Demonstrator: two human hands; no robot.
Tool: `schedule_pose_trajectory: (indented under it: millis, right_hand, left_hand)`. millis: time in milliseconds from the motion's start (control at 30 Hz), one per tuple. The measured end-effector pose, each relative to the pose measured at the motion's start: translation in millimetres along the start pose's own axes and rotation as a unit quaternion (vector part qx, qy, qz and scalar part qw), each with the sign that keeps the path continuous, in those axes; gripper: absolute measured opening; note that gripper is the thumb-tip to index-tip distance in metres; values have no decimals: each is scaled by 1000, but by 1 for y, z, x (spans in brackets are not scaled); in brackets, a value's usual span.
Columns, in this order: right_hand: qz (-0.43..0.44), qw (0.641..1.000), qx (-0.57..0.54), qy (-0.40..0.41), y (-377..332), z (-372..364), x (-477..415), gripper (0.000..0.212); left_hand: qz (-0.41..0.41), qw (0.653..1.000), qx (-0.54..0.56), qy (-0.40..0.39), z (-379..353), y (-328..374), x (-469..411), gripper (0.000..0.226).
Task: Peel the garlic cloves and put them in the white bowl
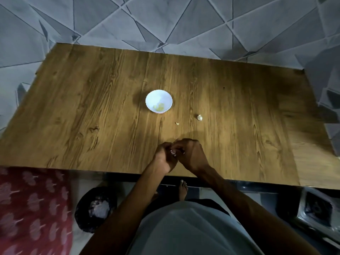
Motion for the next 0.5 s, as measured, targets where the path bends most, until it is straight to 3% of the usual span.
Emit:
schedule_pose_trajectory:
  millis: [133,300,500]
  right_hand:
    - [-26,996,78,22,6,12,0,10]
    - [0,999,41,5,11,15,-3,14]
    - [-44,995,21,91,50,45,-14,28]
  left_hand:
    - [15,1000,2,7,-4,-6,-4,31]
    - [14,1000,-4,3,-12,-6,-8,32]
    - [6,1000,2,-3,-17,5,-2,37]
Point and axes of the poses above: each hand's wrist, its own x-axis away from the middle knuckle, its own z-axis out of the back of the hand, y = z × x, the point moved 8 cm from there along -x, towards the middle knuckle, and after that the axes turned 3 degrees about x, right-handed, at the moved point
